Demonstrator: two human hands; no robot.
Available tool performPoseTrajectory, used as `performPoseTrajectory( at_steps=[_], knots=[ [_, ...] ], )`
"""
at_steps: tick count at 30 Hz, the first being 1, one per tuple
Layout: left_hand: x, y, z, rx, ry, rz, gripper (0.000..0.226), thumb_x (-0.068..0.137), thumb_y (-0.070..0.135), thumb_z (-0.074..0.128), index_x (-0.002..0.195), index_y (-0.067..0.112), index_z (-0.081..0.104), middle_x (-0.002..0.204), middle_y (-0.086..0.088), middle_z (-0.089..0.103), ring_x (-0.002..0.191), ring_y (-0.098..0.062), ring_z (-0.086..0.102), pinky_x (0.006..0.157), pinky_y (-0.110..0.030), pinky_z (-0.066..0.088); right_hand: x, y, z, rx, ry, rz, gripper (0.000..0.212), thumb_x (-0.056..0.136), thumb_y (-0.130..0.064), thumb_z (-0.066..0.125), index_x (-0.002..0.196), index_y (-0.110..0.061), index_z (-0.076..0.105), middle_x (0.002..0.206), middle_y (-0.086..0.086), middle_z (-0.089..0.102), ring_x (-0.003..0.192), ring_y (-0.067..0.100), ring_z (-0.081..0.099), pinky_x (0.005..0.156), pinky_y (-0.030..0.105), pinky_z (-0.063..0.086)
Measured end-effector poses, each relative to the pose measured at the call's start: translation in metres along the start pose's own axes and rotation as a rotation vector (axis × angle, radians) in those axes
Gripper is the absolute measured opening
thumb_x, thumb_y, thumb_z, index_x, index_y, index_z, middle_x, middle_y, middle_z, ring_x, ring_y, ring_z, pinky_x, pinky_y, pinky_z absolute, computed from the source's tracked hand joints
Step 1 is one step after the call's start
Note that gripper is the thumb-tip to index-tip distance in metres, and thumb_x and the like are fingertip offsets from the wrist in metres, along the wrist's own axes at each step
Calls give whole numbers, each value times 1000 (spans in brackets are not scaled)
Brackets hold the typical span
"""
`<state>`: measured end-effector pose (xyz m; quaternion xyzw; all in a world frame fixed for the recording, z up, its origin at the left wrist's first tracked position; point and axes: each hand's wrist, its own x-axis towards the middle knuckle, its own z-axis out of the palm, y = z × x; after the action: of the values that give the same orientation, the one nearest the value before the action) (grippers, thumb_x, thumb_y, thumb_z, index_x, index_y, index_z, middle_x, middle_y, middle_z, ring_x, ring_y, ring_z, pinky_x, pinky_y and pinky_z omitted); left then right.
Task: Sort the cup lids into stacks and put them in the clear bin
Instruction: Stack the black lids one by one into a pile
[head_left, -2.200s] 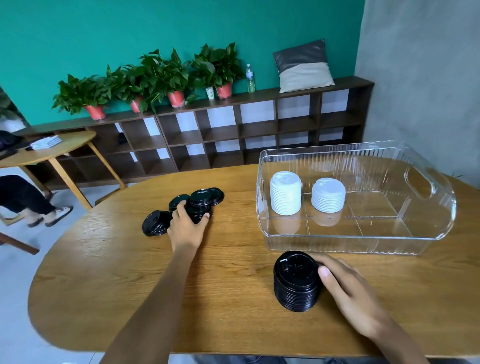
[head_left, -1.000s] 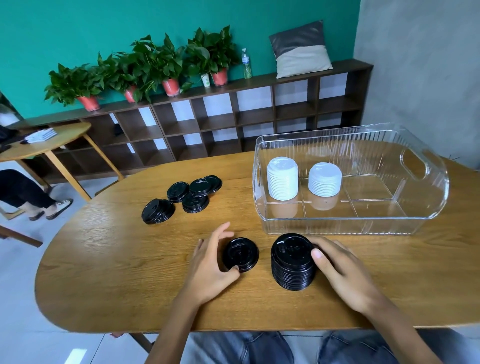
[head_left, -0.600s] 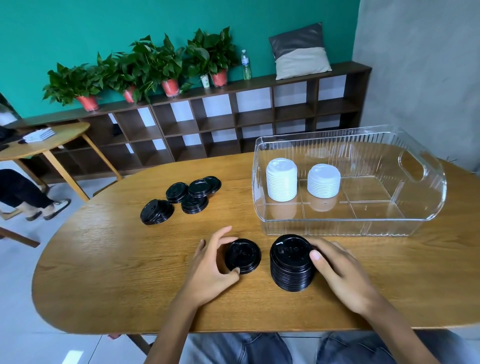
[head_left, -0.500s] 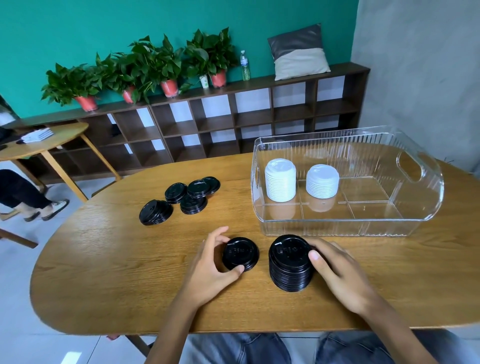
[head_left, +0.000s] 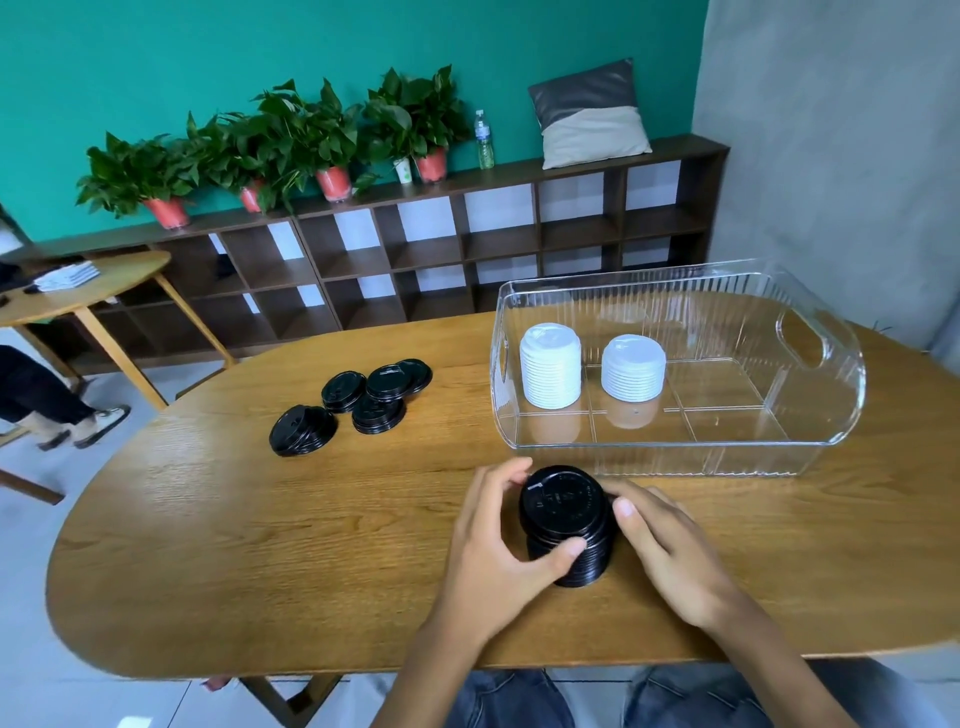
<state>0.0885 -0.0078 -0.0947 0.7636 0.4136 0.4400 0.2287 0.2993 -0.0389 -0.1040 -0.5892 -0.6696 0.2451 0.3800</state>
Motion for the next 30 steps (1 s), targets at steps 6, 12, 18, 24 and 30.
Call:
performPoseTrajectory(
  at_steps=[6, 12, 18, 24, 30],
  knots=[
    [4, 1, 5, 18, -9, 22, 74, 73, 55, 84, 137, 40, 49, 122, 24, 53, 120, -7, 56, 100, -9, 37, 1, -1, 0, -22, -6, 16, 47, 93, -74, 17, 125, -61, 48, 124, -49, 48, 122, -15, 41, 106, 32, 31],
    [0, -6, 7, 14, 2, 31, 69, 77, 48, 82, 135, 50, 45, 123, 23, 56, 122, -8, 57, 100, -9, 38, 1, -1, -1, 14, 0, 19, 44, 96, -66, 27, 127, -52, 54, 125, -41, 56, 123, -8, 46, 110, 42, 34],
    [-1, -13, 6, 28, -2, -36, 80, 68, 54, 84, 137, 55, 43, 125, 24, 59, 124, -8, 57, 105, -18, 40, 2, -1, -1, 44, -7, 21, 42, 92, -70, 29, 122, -55, 54, 121, -40, 57, 122, -5, 49, 108, 47, 36],
    [-5, -12, 7, 67, -18, -47, 81, 68, 56, 82, 136, 62, 37, 129, 32, 54, 128, -5, 53, 108, -38, 45, 2, -2, -2, -7, -18, 16, 30, 90, -69, 30, 116, -71, 44, 121, -50, 48, 121, -15, 42, 103, 37, 36],
    [-5, -8, 4, 135, -57, -11, 80, 74, 64, 74, 138, 69, 26, 131, 40, 44, 130, 10, 40, 110, -23, 32, 0, -4, -2, -20, -17, 8, 37, 92, -72, 23, 121, -65, 46, 124, -49, 48, 122, -15, 41, 103, 30, 31]
  ],
)
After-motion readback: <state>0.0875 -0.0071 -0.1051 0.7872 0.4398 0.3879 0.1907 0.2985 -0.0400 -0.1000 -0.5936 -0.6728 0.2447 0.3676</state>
